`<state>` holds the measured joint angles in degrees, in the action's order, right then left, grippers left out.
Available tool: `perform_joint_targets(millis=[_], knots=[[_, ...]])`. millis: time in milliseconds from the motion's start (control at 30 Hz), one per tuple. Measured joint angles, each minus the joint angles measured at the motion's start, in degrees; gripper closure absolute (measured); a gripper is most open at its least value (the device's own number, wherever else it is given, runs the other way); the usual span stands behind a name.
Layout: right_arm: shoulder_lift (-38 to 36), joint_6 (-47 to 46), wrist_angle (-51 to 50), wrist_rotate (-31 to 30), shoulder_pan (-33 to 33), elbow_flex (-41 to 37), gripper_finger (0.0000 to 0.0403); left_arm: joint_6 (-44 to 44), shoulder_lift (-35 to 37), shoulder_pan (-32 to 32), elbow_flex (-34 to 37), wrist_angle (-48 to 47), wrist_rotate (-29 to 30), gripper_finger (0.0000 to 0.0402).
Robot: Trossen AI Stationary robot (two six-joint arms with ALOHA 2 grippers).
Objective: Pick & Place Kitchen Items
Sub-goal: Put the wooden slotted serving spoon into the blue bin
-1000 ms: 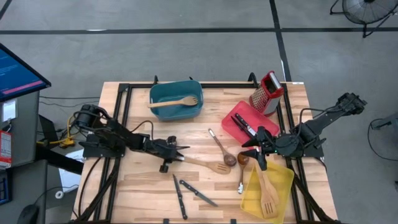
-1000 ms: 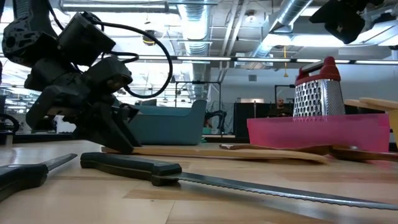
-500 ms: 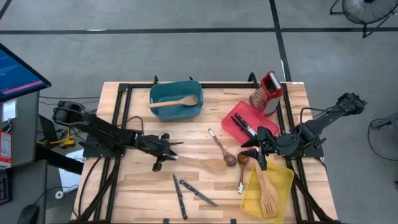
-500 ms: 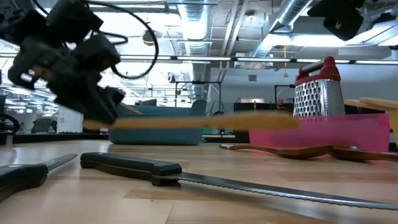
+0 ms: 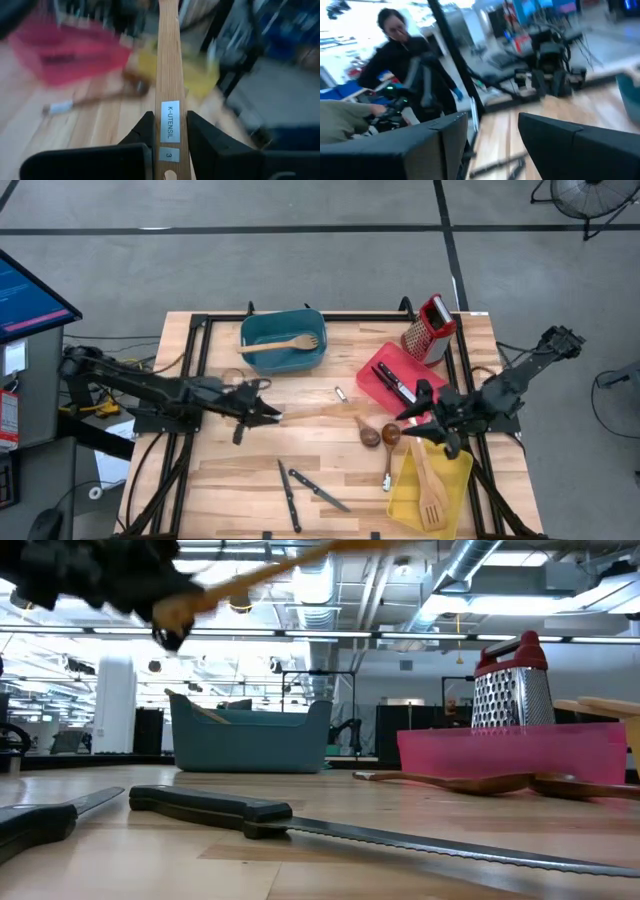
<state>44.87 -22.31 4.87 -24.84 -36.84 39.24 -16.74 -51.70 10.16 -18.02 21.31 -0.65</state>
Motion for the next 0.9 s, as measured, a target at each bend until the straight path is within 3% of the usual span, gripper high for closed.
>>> perform_joint_targets(millis=[200,367,633,900], knots=[[-2.3,6.6,2.0,-0.7,-1.7,0.0,0.022,-2.5,11.5,0.0,-0.1,5.9,-2.9,0.035],[-1.7,7.9,2.0,-0.9,-1.3,0.0,0.0224,-2.4,17.6,0.0,-0.2,17.3,-7.9,0.035],[1.2,7.9,1.8,-1.0,1.5,0.0,0.0224,-1.3,18.9,0.0,-0.2,37.7,-18.7,0.035],[3.2,7.8,1.8,-0.7,3.3,0.0,0.0223,1.2,18.7,0.0,-0.2,41.4,-20.4,0.0349]])
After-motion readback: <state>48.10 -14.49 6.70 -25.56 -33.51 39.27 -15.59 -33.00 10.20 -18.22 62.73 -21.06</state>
